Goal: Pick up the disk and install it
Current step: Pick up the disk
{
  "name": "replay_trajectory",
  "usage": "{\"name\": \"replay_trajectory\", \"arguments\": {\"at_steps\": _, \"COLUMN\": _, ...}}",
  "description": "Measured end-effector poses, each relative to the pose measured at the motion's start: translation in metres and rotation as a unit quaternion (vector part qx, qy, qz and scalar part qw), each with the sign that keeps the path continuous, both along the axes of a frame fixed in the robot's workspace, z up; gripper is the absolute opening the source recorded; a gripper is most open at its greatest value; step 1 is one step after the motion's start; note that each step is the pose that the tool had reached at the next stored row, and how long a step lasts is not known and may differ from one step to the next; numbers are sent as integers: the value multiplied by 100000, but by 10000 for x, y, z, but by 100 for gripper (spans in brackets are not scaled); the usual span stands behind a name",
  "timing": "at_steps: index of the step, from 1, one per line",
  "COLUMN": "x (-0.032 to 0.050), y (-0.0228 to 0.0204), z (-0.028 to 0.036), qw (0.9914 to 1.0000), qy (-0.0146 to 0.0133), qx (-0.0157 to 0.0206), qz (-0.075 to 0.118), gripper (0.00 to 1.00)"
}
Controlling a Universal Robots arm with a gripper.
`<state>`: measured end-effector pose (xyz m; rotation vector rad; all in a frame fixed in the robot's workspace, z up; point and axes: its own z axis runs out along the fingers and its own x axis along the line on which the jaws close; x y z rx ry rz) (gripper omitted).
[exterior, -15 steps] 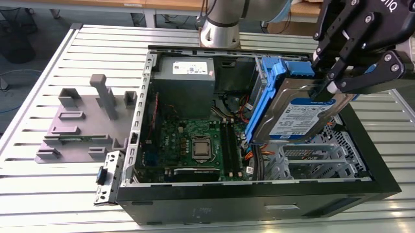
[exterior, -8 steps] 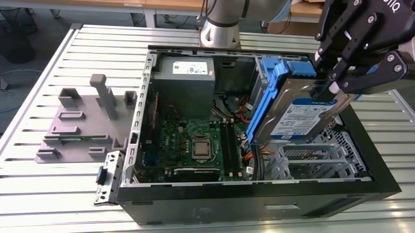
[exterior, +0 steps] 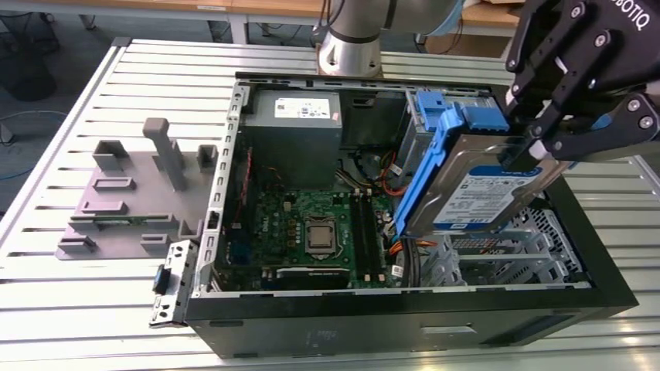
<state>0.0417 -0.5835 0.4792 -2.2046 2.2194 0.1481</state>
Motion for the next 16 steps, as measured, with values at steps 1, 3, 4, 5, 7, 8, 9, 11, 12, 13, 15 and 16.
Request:
{"name": "replay_trajectory", "arguments": {"at_steps": 1, "x": 3, "y": -10, "z": -1, "qw": 100000, "qy": 2, "qx": 1, "qz": -1, "gripper": 35}}
{"name": "replay_trajectory", "arguments": {"at_steps": 3, "x": 20, "y": -16, "z": -7, "qw": 100000, "qy": -1, "qx": 16, "qz": -1, "gripper": 35}}
{"name": "replay_trajectory", "arguments": {"at_steps": 4, "x": 35, "y": -18, "z": -10, "qw": 100000, "qy": 0, "qx": 14, "qz": -1, "gripper": 35}}
{"name": "replay_trajectory", "arguments": {"at_steps": 5, "x": 53, "y": -18, "z": -13, "qw": 100000, "qy": 0, "qx": 11, "qz": -4, "gripper": 35}}
{"name": "replay_trajectory", "arguments": {"at_steps": 7, "x": 99, "y": -20, "z": -18, "qw": 100000, "qy": 2, "qx": 3, "qz": -6, "gripper": 35}}
{"name": "replay_trajectory", "arguments": {"at_steps": 8, "x": 126, "y": -21, "z": -20, "qw": 100000, "qy": 2, "qx": 3, "qz": -4, "gripper": 35}}
{"name": "replay_trajectory", "arguments": {"at_steps": 9, "x": 153, "y": -21, "z": -22, "qw": 100000, "qy": 4, "qx": -1, "qz": -2, "gripper": 35}}
{"name": "replay_trajectory", "arguments": {"at_steps": 11, "x": 211, "y": -21, "z": -28, "qw": 100000, "qy": 9, "qx": 3, "qz": 2, "gripper": 35}}
{"name": "replay_trajectory", "arguments": {"at_steps": 12, "x": 240, "y": -21, "z": -29, "qw": 100000, "qy": 16, "qx": -7, "qz": -1, "gripper": 35}}
{"name": "replay_trajectory", "arguments": {"at_steps": 13, "x": 269, "y": -21, "z": -31, "qw": 100000, "qy": 26, "qx": -5, "qz": -6, "gripper": 35}}
{"name": "replay_trajectory", "arguments": {"at_steps": 15, "x": 363, "y": -21, "z": -39, "qw": 100000, "qy": 68, "qx": 3, "qz": -3, "gripper": 35}}
{"name": "replay_trajectory", "arguments": {"at_steps": 16, "x": 391, "y": -21, "z": -41, "qw": 100000, "qy": 79, "qx": 1, "qz": 2, "gripper": 35}}
